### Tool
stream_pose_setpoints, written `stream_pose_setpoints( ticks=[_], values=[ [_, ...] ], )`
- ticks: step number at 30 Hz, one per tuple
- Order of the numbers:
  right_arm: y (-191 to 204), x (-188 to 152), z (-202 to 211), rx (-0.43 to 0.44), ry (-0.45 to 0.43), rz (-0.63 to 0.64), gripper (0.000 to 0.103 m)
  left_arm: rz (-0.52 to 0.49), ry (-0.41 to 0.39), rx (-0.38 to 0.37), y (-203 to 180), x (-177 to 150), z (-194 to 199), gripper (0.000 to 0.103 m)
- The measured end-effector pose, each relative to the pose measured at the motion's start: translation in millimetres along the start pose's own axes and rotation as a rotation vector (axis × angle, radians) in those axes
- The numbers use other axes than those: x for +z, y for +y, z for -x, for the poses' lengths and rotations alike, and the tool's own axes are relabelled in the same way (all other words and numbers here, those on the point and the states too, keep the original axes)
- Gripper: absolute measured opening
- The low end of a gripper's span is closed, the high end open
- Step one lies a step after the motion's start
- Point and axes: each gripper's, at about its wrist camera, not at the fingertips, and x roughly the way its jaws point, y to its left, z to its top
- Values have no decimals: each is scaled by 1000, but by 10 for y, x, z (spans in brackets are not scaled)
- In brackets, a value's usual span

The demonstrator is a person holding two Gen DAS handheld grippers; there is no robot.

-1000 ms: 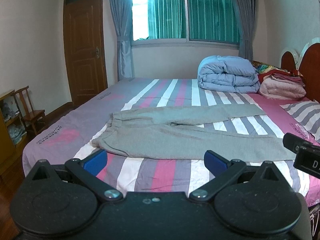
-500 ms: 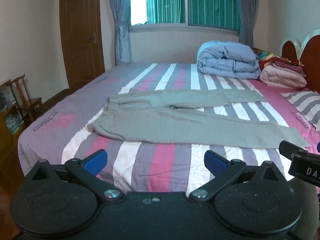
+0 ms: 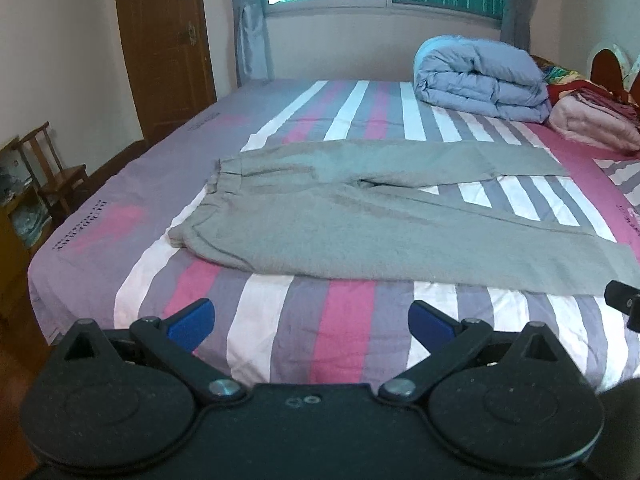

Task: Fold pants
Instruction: 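Move both grippers down toward the waistband of the grey sweatpants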

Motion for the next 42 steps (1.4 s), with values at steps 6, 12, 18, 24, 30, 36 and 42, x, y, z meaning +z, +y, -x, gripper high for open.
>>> stream_pose_setpoints(
  ticks=[6, 12, 18, 24, 30, 36, 42],
  values=[
    [43, 381, -389, 15, 48, -2, 103, -26, 28, 37, 19, 367, -366, 97],
    [204, 721, -784, 24, 61, 30, 103, -47, 52, 76, 86, 710, -720, 97],
    [367, 1002, -1205, 49, 74, 61, 103, -48, 64, 114, 176, 1005, -1026, 97],
    [572, 1217, -1616, 71, 86, 108, 103, -55, 78, 138, 255, 1269, -1350, 97],
    [794, 1392, -2058, 100, 96, 183, 103, -89, 97, 184, 348, 1525, -1749, 97],
    [1006, 1542, -2518, 121, 114, 275, 103, -112, 135, 208, 471, 1739, -2150, 97],
    [1196, 1676, -2909, 133, 128, 331, 103, -90, 137, 198, 510, 1856, -2358, 97]
  ],
)
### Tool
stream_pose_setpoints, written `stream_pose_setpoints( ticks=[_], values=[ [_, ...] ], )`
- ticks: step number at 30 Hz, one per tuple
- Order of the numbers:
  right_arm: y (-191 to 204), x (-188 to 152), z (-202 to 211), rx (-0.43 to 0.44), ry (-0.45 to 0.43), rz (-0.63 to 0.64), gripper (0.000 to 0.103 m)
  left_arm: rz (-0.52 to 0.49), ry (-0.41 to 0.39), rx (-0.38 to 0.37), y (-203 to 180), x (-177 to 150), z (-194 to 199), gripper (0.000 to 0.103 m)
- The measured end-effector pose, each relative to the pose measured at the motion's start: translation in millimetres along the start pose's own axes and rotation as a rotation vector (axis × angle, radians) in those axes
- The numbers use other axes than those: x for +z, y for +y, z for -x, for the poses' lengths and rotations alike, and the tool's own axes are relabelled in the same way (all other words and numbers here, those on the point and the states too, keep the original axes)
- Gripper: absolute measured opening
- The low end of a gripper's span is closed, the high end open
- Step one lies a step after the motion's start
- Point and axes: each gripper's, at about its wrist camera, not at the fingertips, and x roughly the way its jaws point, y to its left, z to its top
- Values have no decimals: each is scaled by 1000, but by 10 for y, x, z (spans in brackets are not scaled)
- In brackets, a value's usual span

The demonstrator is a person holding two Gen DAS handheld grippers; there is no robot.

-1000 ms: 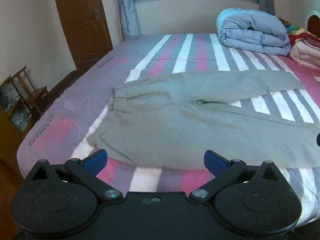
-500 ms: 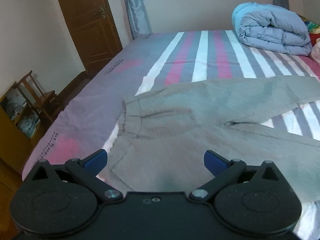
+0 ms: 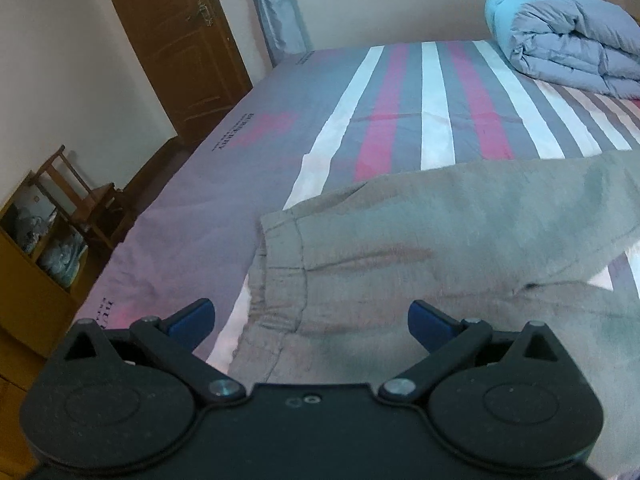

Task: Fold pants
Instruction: 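Move both grippers down toward the waistband of the grey sweatpants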

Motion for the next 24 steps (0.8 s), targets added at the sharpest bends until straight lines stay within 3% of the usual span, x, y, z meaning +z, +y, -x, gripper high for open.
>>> stream_pose_setpoints(
  ticks=[10, 24],
  values=[
    [154, 290, -504, 71, 1, 22, 103, -1, 17, -26, -144, 192, -256, 97],
    [303, 406, -966, 111, 23, 84, 103, 9, 31, -48, -184, 296, -620, 97]
  ],
)
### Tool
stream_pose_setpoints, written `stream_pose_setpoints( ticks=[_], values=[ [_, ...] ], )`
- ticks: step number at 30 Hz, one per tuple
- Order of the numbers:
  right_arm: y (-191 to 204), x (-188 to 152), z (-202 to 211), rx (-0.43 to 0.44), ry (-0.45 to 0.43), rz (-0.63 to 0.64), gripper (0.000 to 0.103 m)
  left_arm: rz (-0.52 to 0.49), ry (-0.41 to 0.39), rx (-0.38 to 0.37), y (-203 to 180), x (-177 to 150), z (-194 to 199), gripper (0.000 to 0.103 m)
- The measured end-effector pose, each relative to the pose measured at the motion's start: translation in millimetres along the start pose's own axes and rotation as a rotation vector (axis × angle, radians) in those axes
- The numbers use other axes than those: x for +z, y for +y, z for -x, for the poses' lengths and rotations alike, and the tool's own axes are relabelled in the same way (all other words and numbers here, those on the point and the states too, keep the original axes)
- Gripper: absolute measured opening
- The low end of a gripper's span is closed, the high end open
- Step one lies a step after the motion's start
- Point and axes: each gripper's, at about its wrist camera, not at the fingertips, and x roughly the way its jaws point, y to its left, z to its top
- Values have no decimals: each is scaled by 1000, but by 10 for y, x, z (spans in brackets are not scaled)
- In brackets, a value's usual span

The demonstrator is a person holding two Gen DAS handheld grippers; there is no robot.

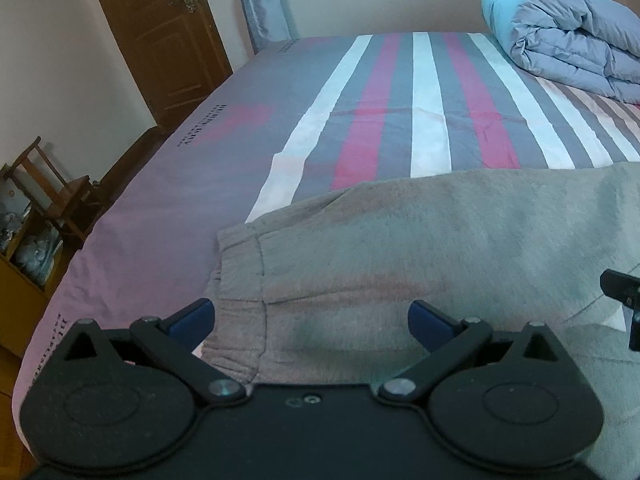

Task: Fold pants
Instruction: 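Move both grippers down toward the waistband of the grey sweatpants, then grasp the waistband edge with the left gripper while the right gripper grasps the other waistband corner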

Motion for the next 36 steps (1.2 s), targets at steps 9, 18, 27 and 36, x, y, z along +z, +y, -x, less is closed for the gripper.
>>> stream_pose_setpoints(
  ticks=[9, 18, 27, 36],
  values=[
    [40, 65, -119, 36, 6, 50, 103, -18, 10, 9, -15, 29, -115, 97],
    [7, 166, -222, 48, 8, 94, 103, -39, 5, 18, -31, 82, -197, 97],
    [-41, 425, -660, 228, 25, 387, 103, -260, -6, 33, 283, 319, -730, 96],
    [-227, 940, -1598, 364, 100, 440, 103, -466, 84, -207, 404, 693, -1506, 68]
  ],
)
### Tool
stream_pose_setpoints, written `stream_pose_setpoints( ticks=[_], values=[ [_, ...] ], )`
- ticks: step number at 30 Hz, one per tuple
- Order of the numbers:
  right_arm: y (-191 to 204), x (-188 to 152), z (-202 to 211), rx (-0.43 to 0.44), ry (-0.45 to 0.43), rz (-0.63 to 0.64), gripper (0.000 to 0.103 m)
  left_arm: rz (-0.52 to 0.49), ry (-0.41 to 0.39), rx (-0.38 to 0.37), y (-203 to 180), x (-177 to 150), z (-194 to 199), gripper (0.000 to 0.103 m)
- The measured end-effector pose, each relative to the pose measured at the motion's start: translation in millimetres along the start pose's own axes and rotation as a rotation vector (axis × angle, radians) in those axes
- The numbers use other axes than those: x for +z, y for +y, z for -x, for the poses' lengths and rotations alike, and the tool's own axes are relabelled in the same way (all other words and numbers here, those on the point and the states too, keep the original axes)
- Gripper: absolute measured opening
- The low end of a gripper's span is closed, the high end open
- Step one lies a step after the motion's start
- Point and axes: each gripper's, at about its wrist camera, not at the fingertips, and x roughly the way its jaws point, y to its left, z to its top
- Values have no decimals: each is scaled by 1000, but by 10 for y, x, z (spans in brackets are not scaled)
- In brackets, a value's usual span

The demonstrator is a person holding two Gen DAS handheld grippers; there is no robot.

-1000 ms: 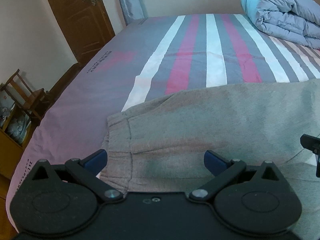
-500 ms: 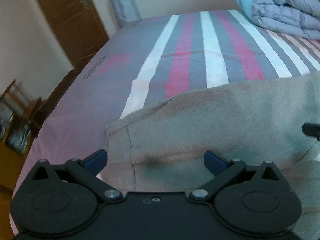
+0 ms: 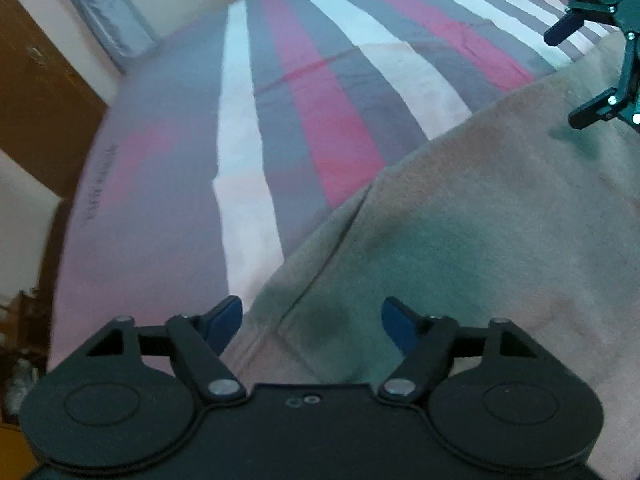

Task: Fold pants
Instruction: 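Grasp the waistband edge with the left gripper while the right gripper grasps the other waistband corner, then lift the waistband with both grippers and fold it over toward the pant cuffs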

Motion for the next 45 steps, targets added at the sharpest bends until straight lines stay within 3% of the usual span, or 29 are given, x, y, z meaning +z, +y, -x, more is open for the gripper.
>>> stream_pose_setpoints(
  ticks=[4, 9, 10, 11, 14, 15, 17, 18, 21, 27, 33, 37, 43, 45],
  values=[
    [-163, 92, -273, 52, 55, 28, 103, -12, -11, -49, 70, 75, -240, 77],
    [-238, 168, -556, 99, 100, 58, 102, 8, 32, -53, 214, -47, -499, 88],
    [-214, 175, -583, 109, 103, 61, 88, 20, 44, -62, 260, -85, -531, 88],
    [-209, 185, -628, 132, 121, 61, 82, 45, 56, -93, 316, -114, -575, 86],
    [-199, 233, -686, 165, 134, 55, 62, 146, 66, -219, 483, -164, -611, 53],
    [-184, 246, -681, 178, 140, 54, 46, 150, 58, -201, 483, -169, -586, 39],
    [-135, 266, -640, 169, 150, 70, 14, 149, 47, -185, 469, -199, -502, 23],
    [-104, 265, -610, 155, 150, 75, 7, 161, 33, -184, 475, -225, -437, 18],
    [62, 211, -395, 89, 97, 102, 5, 193, -17, -166, 471, -311, -203, 9],
    [432, -11, 314, 17, -17, 89, 5, 164, -122, -91, 215, -494, 567, 8],
    [1032, -432, 1209, 6, -82, 60, 5, 111, -173, -71, -151, -960, 1395, 8],
    [1544, -813, 1615, 17, -102, 36, 5, 102, -150, -70, -454, -1406, 1667, 8],
    [2227, -1405, 1708, 74, -65, -31, 5, 143, -39, -64, -816, -1983, 1516, 10],
    [2358, -1535, 1603, 75, -39, -55, 5, 172, -30, -16, -926, -2029, 1511, 22]
  ],
)
